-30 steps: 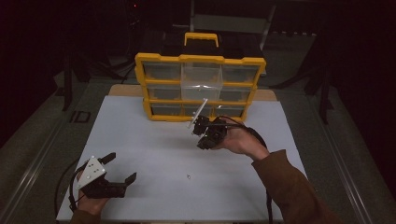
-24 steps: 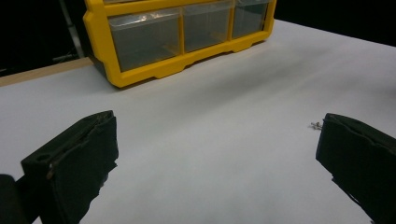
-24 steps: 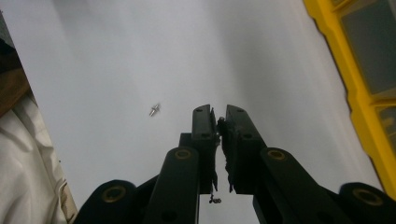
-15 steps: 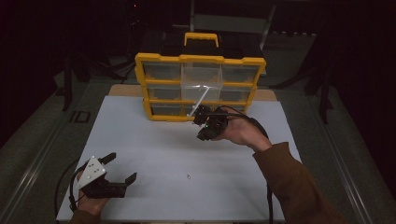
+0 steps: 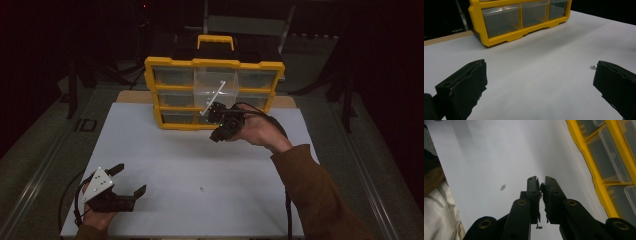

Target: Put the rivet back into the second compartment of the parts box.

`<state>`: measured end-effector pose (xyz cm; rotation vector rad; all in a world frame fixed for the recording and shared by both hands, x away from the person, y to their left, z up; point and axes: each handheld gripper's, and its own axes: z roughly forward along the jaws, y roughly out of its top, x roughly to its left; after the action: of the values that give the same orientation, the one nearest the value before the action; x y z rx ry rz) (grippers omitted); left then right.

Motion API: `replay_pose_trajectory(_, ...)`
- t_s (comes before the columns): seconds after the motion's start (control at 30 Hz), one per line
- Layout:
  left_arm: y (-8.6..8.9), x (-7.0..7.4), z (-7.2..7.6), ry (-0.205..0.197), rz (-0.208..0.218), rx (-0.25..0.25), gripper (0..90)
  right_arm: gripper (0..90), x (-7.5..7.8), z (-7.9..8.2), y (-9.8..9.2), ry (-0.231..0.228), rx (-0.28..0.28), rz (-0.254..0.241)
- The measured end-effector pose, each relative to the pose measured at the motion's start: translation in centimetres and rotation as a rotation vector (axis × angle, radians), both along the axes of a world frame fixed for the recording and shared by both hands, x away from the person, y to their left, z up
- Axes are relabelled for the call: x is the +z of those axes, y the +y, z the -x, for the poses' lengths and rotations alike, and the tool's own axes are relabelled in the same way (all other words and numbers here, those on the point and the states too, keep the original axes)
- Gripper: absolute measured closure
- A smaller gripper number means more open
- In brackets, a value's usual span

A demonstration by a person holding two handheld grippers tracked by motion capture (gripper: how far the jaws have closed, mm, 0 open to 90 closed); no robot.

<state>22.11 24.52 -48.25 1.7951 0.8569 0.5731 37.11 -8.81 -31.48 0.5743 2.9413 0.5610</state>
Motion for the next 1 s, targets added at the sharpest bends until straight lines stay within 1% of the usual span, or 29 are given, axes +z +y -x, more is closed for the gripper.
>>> replay_pose_trajectory(0.2,0.0,0.0,0.0,0.001,-0.001,0.000,0.0,82.7,1.0,-0.5,0.1,-0.012,-0.002,-0.012)
replay_pose_trajectory(0.37,0.0,0.0,0.0,-0.001,0.000,0.002,0.0,82.7,1.8,-0.8,0.1,-0.011,-0.007,-0.022)
replay_pose_trajectory(0.57,0.0,0.0,0.0,-0.001,0.001,0.001,0.0,82.7,2.6,-1.2,0.2,-0.008,-0.003,-0.026)
replay_pose_trajectory(0.87,0.0,0.0,0.0,0.000,0.001,0.000,0.0,82.7,3.9,-1.8,0.2,-0.022,-0.009,-0.046)
replay_pose_trajectory(1.0,0.0,0.0,0.1,-0.001,0.001,0.000,0.0,82.7,4.2,-2.1,0.2,-0.024,-0.014,-0.046)
